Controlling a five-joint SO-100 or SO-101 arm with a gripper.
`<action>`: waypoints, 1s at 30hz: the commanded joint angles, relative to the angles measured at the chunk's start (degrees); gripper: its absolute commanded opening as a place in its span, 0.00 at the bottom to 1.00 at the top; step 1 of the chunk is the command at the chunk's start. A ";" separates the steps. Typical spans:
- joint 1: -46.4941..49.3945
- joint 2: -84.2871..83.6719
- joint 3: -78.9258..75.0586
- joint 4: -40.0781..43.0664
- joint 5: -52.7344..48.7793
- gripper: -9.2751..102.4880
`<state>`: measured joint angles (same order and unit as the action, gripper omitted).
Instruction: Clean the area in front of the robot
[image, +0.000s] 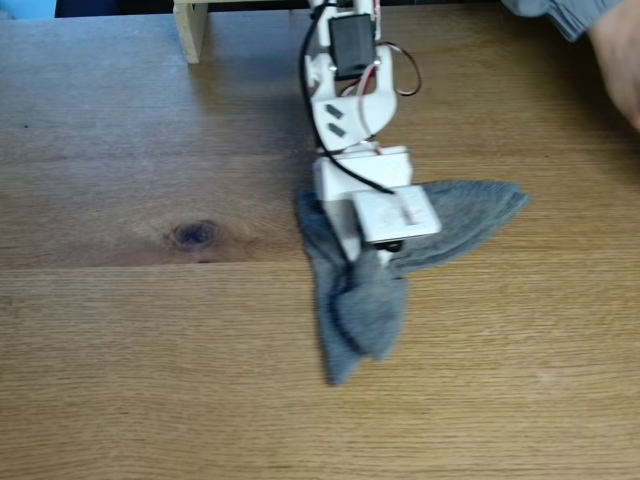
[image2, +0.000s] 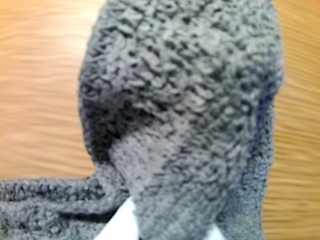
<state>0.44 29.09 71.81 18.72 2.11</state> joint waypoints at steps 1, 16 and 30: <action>14.68 2.90 -0.35 6.33 1.14 0.08; 3.25 22.32 -0.26 44.30 4.57 0.08; 25.22 45.00 -0.09 57.57 2.29 0.08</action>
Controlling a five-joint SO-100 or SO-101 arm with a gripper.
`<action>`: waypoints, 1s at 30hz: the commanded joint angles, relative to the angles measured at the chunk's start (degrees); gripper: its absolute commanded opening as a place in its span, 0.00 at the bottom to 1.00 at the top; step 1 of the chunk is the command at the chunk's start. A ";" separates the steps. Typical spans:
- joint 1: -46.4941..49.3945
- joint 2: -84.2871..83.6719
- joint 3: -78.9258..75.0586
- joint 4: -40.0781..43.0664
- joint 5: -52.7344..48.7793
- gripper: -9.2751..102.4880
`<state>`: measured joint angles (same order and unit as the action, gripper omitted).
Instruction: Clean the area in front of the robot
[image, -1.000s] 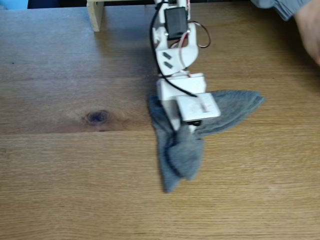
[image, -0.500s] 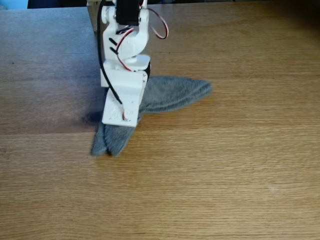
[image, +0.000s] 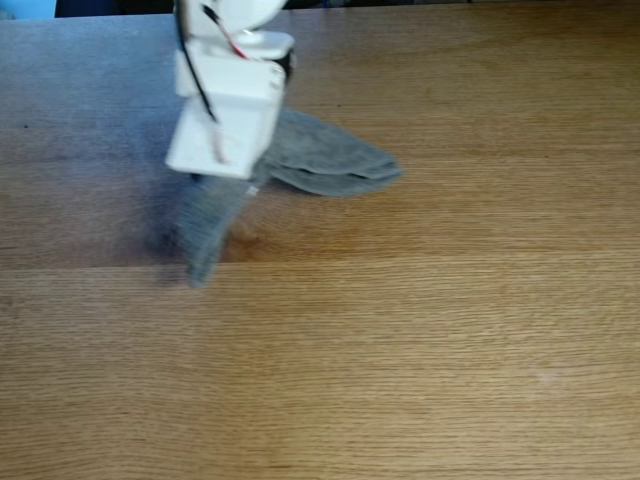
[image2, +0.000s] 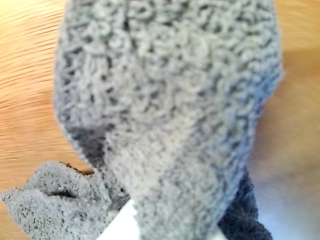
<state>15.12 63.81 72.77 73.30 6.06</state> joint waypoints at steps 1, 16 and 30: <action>12.92 10.72 -0.70 4.31 -2.46 0.08; 41.31 16.52 36.21 -19.42 -25.93 0.08; 34.19 27.51 47.81 -25.49 -26.02 0.35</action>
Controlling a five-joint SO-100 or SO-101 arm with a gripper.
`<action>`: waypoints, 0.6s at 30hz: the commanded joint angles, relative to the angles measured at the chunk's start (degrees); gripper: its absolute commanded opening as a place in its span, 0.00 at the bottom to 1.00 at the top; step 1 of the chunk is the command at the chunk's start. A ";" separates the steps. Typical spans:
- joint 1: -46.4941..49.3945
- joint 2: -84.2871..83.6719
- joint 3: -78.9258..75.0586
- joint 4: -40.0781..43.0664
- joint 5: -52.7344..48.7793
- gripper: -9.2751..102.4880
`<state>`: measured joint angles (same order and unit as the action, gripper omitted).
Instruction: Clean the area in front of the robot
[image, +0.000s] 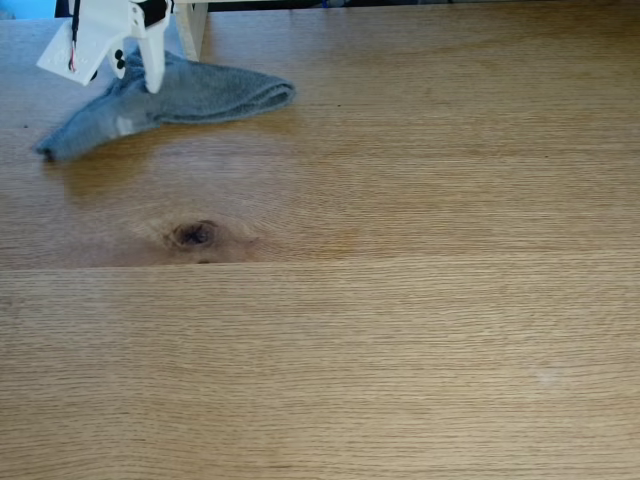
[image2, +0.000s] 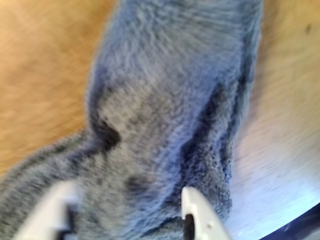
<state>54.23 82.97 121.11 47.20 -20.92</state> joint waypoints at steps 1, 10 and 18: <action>-7.21 9.76 -0.53 0.97 2.02 0.35; -31.82 24.17 -0.62 9.84 15.56 0.17; -49.22 34.45 -0.53 17.40 37.53 0.08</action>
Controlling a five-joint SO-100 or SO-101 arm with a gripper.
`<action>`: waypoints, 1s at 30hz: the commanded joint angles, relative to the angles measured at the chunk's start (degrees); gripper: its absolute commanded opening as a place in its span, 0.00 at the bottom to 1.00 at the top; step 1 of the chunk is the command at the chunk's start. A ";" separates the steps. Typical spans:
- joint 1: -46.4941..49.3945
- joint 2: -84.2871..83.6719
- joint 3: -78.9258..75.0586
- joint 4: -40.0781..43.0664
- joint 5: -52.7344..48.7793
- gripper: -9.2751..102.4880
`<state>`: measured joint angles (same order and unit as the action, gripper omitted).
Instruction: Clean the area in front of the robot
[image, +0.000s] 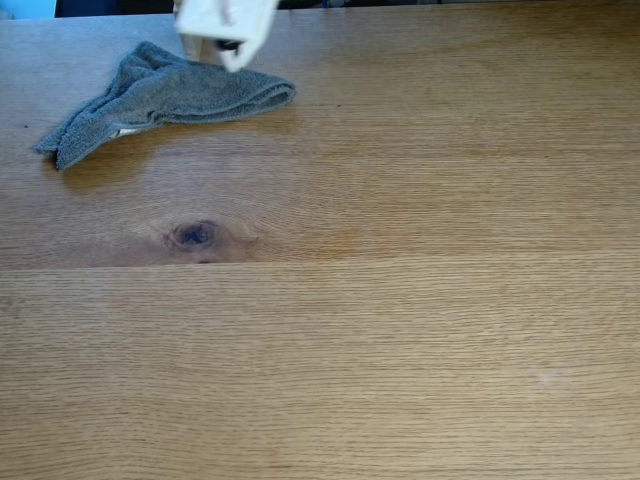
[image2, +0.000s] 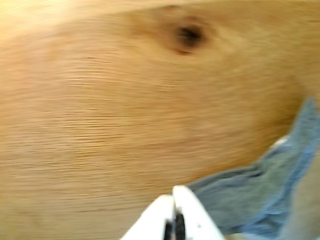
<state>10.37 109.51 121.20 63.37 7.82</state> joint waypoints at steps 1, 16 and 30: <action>-6.94 9.67 -0.62 1.67 11.69 0.08; -13.27 31.55 15.82 5.80 10.37 0.08; -9.40 69.35 58.71 1.05 1.41 0.08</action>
<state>1.41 172.27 176.40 65.21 10.46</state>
